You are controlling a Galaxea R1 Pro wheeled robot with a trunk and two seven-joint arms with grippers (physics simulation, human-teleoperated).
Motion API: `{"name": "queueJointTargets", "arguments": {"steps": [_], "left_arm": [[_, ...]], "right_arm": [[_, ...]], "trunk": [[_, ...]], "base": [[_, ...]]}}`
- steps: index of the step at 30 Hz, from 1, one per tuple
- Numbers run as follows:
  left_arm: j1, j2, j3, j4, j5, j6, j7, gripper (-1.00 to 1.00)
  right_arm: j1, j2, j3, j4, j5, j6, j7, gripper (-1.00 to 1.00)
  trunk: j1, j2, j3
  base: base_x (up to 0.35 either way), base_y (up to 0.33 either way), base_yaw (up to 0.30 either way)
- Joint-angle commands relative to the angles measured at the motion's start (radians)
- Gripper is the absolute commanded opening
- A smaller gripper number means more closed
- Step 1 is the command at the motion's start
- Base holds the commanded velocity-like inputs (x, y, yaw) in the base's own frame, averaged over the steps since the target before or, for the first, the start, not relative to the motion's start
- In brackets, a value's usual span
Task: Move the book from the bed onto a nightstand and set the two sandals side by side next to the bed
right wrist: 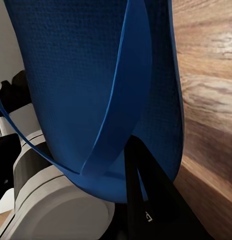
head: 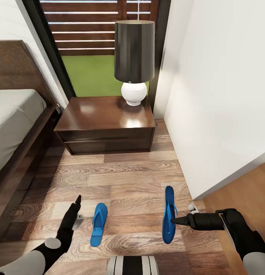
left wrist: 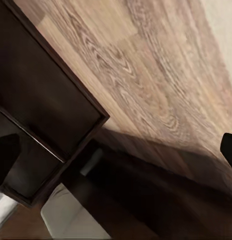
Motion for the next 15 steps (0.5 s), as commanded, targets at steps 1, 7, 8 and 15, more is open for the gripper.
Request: {"name": "queueJointTargets", "arguments": {"steps": [1, 7, 8, 15], "left_arm": [[0.0, 0.012, -0.007, -0.002, -0.011, 0.006, 0.025, 1.0], [0.0, 0.104, -0.013, -0.025, -0.029, -0.085, 0.257, 1.0], [0.0, 0.109, -0.015, -0.026, -0.041, -0.129, 0.272, 1.0], [-0.013, 0.124, -0.013, -0.032, -0.356, -0.36, 0.261, 1.0]], "right_arm": [[-0.001, 0.001, -0.002, -0.001, 0.011, 0.015, 0.013, -1.0], [-0.001, 0.001, -0.002, -0.001, 0.012, 0.015, 0.013, -1.0], [-0.001, 0.001, -0.002, -0.001, 0.011, 0.015, 0.013, -1.0], [-0.001, 0.0, -0.003, -0.001, 0.011, 0.015, 0.014, -1.0]], "trunk": [[0.0, 0.0, -0.001], [0.0, 0.0, -0.001], [0.0, 0.0, -0.001], [0.0, 0.0, -0.001]], "base": [[0.0, 0.0, 0.0], [0.0, 0.0, 0.0], [0.0, 0.0, 0.0], [0.0, 0.0, 0.0]]}}
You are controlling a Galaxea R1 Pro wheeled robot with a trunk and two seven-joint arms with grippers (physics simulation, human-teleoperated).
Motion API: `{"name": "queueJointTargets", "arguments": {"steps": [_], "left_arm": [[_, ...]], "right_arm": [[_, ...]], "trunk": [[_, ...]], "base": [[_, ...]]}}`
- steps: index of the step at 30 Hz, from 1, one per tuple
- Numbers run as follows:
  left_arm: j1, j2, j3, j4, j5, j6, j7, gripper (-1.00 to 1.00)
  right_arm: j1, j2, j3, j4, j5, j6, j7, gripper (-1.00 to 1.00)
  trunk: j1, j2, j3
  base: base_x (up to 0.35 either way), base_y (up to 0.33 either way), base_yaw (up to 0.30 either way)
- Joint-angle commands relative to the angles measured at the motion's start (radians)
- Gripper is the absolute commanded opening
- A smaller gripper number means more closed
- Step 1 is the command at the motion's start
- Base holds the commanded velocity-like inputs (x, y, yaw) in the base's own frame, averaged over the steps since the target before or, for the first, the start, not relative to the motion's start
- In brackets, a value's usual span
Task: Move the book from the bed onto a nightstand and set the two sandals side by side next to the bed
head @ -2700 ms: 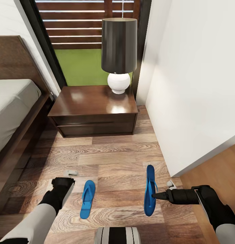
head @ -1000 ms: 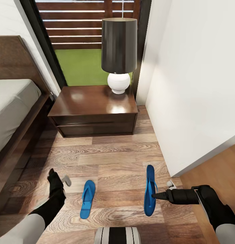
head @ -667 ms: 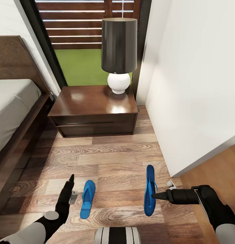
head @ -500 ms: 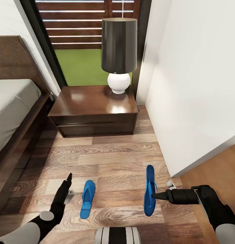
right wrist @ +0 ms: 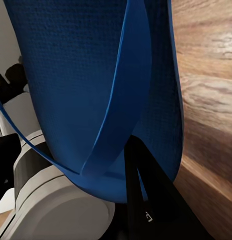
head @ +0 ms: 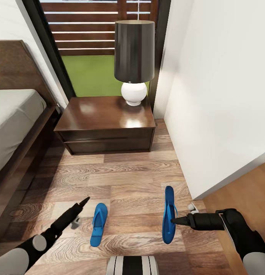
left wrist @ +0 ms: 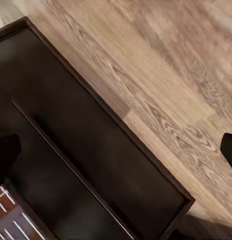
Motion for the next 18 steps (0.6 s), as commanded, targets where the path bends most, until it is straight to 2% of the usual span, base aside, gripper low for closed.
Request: {"name": "queueJointTargets", "arguments": {"steps": [1, 3, 4, 6, 7, 8, 11, 14, 16, 18], "left_arm": [[-0.005, 0.002, -0.001, -0.004, -0.044, -0.04, -0.009, 1.0], [-0.032, 0.007, 0.0, -0.01, -0.09, -0.143, -0.047, 1.0], [-0.042, 0.009, -0.001, -0.011, -0.099, -0.169, -0.059, 1.0], [-0.096, 0.016, -0.001, -0.031, -0.135, -0.326, -0.154, 1.0], [-0.114, 0.03, 0.0, -0.068, -0.145, -0.404, -0.236, 1.0], [-0.126, 0.048, 0.001, -0.113, -0.148, -0.443, -0.299, 1.0], [-0.143, 0.073, 0.002, -0.199, -0.15, -0.494, -0.382, 1.0], [-0.155, 0.086, 0.001, -0.273, -0.152, -0.555, -0.465, 1.0], [-0.171, 0.094, 0.001, -0.297, -0.159, -0.613, -0.493, 1.0], [-0.183, 0.106, 0.001, -0.316, -0.189, -0.669, -0.503, 1.0]], "right_arm": [[-0.001, 0.0, -0.003, -0.001, 0.01, 0.015, 0.013, -1.0], [-0.001, 0.0, -0.004, -0.001, 0.01, 0.015, 0.013, -1.0], [-0.001, 0.0, -0.004, -0.001, 0.01, 0.015, 0.013, -1.0], [-0.001, 0.0, -0.003, -0.001, 0.01, 0.015, 0.013, -1.0], [-0.001, 0.0, -0.004, -0.001, 0.01, 0.015, 0.013, -1.0], [-0.001, 0.0, -0.004, -0.001, 0.01, 0.015, 0.013, -1.0], [-0.001, 0.0, -0.003, -0.001, 0.01, 0.015, 0.013, -1.0], [-0.001, 0.0, -0.004, -0.001, 0.01, 0.015, 0.013, -1.0], [-0.001, 0.0, -0.004, -0.001, 0.01, 0.015, 0.013, -1.0], [-0.001, 0.0, -0.004, -0.001, 0.01, 0.015, 0.013, -1.0]], "trunk": [[0.0, 0.0, -0.001], [0.0, 0.0, -0.001], [0.0, 0.0, -0.001], [0.0, 0.0, -0.001], [0.0, 0.0, -0.001], [0.0, 0.0, -0.001], [0.0, 0.0, -0.001], [0.0, 0.0, -0.001], [0.0, 0.0, -0.001], [0.0, 0.0, -0.001]], "base": [[0.0, 0.0, 0.0], [0.0, 0.0, 0.0], [0.0, 0.0, 0.0], [0.0, 0.0, 0.0], [0.0, 0.0, 0.0], [0.0, 0.0, 0.0], [0.0, 0.0, 0.0], [0.0, 0.0, 0.0], [0.0, 0.0, 0.0], [0.0, 0.0, 0.0]]}}
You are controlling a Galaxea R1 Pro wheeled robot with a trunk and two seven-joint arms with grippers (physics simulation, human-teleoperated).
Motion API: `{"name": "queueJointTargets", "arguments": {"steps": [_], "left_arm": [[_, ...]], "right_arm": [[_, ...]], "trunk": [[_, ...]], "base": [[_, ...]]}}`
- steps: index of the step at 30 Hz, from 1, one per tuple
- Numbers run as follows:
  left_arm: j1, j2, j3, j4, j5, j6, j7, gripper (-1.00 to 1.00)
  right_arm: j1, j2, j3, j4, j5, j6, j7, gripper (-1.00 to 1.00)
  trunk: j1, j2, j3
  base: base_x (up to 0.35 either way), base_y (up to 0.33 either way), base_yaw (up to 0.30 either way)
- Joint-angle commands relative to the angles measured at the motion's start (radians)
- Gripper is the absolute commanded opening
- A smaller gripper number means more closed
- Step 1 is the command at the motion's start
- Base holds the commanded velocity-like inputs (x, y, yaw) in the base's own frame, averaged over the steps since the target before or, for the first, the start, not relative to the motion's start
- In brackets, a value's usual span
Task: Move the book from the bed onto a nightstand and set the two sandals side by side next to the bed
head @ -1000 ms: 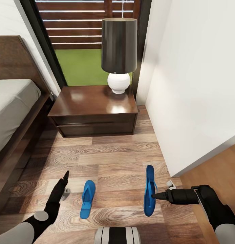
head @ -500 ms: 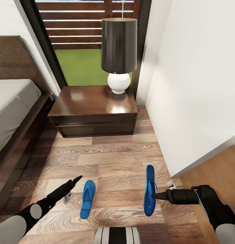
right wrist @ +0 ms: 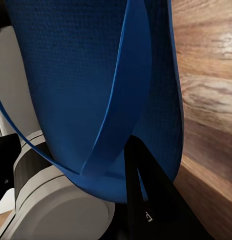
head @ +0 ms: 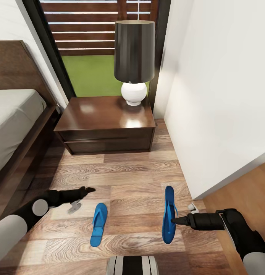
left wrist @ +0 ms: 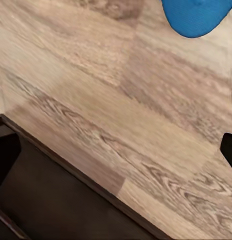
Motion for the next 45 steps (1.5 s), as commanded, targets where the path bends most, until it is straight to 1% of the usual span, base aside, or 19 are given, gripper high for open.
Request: {"name": "queueJointTargets", "arguments": {"steps": [1, 3, 4, 5, 8, 9, 10, 12, 13, 14, 17, 19, 21, 24, 25, 29, 31, 33, 45], "left_arm": [[-0.005, 0.006, -0.004, -0.009, -0.051, -0.024, 0.004, 1.0], [-0.008, 0.007, -0.004, -0.018, -0.122, -0.054, 0.001, 1.0], [-0.008, 0.005, -0.003, -0.025, -0.189, -0.088, -0.001, 1.0], [-0.009, 0.004, -0.003, -0.027, -0.214, -0.1, -0.002, 1.0], [-0.017, -0.017, -0.001, -0.031, -0.358, -0.184, -0.007, 1.0], [-0.024, -0.028, -0.001, -0.031, -0.389, -0.217, -0.017, 1.0], [-0.029, -0.034, -0.001, -0.031, -0.4, -0.234, -0.025, 1.0], [-0.051, -0.057, -0.001, -0.033, -0.424, -0.297, -0.08, 1.0], [-0.055, -0.065, -0.001, -0.034, -0.427, -0.31, -0.097, 1.0], [-0.066, -0.107, -0.001, -0.036, -0.434, -0.349, -0.177, 1.0], [-0.072, -0.179, 0.0, -0.05, -0.437, -0.411, -0.315, 1.0], [-0.073, -0.202, 0.0, -0.073, -0.438, -0.441, -0.362, 1.0], [-0.073, -0.216, 0.001, -0.091, -0.437, -0.453, -0.387, 1.0], [-0.074, -0.227, 0.003, -0.103, -0.436, -0.453, -0.402, 1.0], [-0.074, -0.244, 0.004, -0.111, -0.429, -0.453, -0.409, 1.0], [-0.074, -0.26, 0.016, -0.114, -0.425, -0.453, -0.413, 1.0], [-0.074, -0.272, 0.019, -0.114, -0.425, -0.453, -0.415, 1.0], [-0.074, -0.277, 0.019, -0.114, -0.426, -0.453, -0.417, 1.0], [-0.074, -0.283, 0.016, -0.115, -0.428, -0.453, -0.424, 1.0]], "right_arm": [[-0.001, 0.001, -0.003, -0.001, 0.01, 0.015, 0.013, -1.0], [-0.001, 0.001, -0.003, -0.001, 0.01, 0.015, 0.013, -1.0], [-0.001, 0.001, -0.003, -0.001, 0.01, 0.015, 0.013, -1.0], [-0.001, 0.001, -0.003, -0.001, 0.01, 0.015, 0.013, -1.0], [-0.001, 0.001, -0.003, -0.001, 0.01, 0.015, 0.013, -1.0], [-0.001, 0.001, -0.003, -0.001, 0.01, 0.015, 0.013, -1.0], [-0.001, 0.001, -0.003, -0.001, 0.01, 0.015, 0.013, -1.0], [-0.001, 0.001, -0.003, -0.001, 0.01, 0.015, 0.013, -1.0], [-0.001, 0.001, -0.003, -0.001, 0.01, 0.015, 0.013, -1.0], [-0.001, 0.001, -0.003, -0.001, 0.01, 0.015, 0.013, -1.0], [-0.001, 0.001, -0.003, -0.001, 0.01, 0.015, 0.013, -1.0], [-0.001, 0.001, -0.003, -0.001, 0.01, 0.015, 0.013, -1.0], [-0.001, 0.001, -0.003, -0.001, 0.01, 0.015, 0.013, -1.0], [-0.001, 0.001, -0.003, -0.001, 0.01, 0.015, 0.013, -1.0], [-0.001, 0.001, -0.003, -0.001, 0.01, 0.015, 0.013, -1.0], [-0.001, 0.001, -0.003, -0.001, 0.01, 0.015, 0.013, -1.0], [-0.001, 0.001, -0.003, -0.001, 0.01, 0.016, 0.013, -1.0], [-0.001, 0.001, -0.003, -0.001, 0.01, 0.015, 0.013, -1.0], [-0.001, 0.001, -0.003, -0.001, 0.01, 0.016, 0.013, -1.0]], "trunk": [[0.0, 0.0, -0.001], [0.0, 0.0, -0.001], [0.0, 0.0, -0.001], [0.0, 0.0, -0.001], [0.0, 0.0, -0.001], [0.0, 0.0, -0.001], [0.0, 0.0, -0.001], [0.0, 0.0, -0.001], [0.0, 0.0, -0.001], [0.0, 0.0, -0.001], [0.0, 0.0, -0.001], [0.0, 0.0, -0.001], [0.0, 0.0, -0.001], [0.0, 0.0, -0.001], [0.0, 0.0, -0.001], [0.0, 0.0, -0.001], [0.0, 0.0, -0.001], [0.0, 0.0, -0.001], [0.0, 0.0, -0.001]], "base": [[0.0, 0.0, 0.0], [0.0, 0.0, 0.0], [0.0, 0.0, 0.0], [0.0, 0.0, 0.0], [0.0, 0.0, 0.0], [0.0, 0.0, 0.0], [0.0, 0.0, 0.0], [0.0, 0.0, 0.0], [0.0, 0.0, 0.0], [0.0, 0.0, 0.0], [0.0, 0.0, 0.0], [0.0, 0.0, 0.0], [0.0, 0.0, 0.0], [0.0, 0.0, 0.0], [0.0, 0.0, 0.0], [0.0, 0.0, 0.0], [0.0, 0.0, 0.0], [0.0, 0.0, 0.0], [0.0, 0.0, 0.0]]}}
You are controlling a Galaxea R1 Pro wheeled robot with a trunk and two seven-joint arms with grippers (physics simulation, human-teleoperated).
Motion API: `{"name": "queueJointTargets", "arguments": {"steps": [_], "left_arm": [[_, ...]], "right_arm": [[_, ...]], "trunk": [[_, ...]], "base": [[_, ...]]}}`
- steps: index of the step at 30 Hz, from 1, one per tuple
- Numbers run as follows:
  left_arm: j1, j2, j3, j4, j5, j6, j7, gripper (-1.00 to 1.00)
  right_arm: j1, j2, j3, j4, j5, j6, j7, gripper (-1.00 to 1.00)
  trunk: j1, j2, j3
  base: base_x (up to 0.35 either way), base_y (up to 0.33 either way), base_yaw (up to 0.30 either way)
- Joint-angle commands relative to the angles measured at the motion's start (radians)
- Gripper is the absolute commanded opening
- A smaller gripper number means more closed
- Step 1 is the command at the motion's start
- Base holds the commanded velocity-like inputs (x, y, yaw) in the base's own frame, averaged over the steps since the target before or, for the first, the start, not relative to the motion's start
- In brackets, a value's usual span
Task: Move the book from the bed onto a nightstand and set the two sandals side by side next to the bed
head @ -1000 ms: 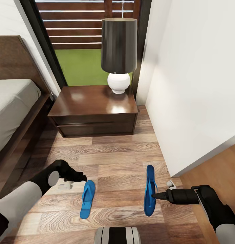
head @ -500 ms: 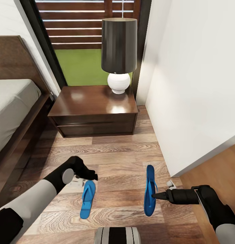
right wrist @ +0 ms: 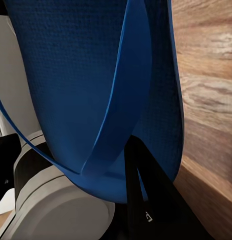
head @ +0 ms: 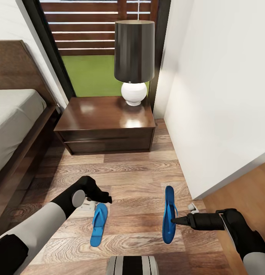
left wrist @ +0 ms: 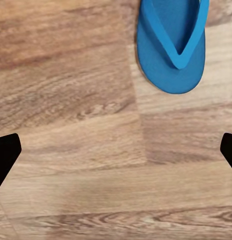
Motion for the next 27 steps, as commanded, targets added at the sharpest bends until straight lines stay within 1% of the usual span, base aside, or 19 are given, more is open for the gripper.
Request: {"name": "queueJointTargets", "arguments": {"steps": [1, 27], "left_arm": [[-0.001, 0.001, -0.004, -0.002, 0.009, -0.001, -0.01, 1.0], [-0.001, 0.002, -0.005, -0.001, 0.006, 0.004, -0.016, 1.0]], "right_arm": [[-0.001, 0.001, -0.003, -0.001, 0.01, 0.015, 0.013, -1.0], [-0.001, 0.001, -0.003, -0.001, 0.01, 0.015, 0.013, -1.0]], "trunk": [[0.0, 0.0, -0.001], [0.0, 0.0, -0.001]], "base": [[0.0, 0.0, 0.0], [0.0, 0.0, 0.0]]}}
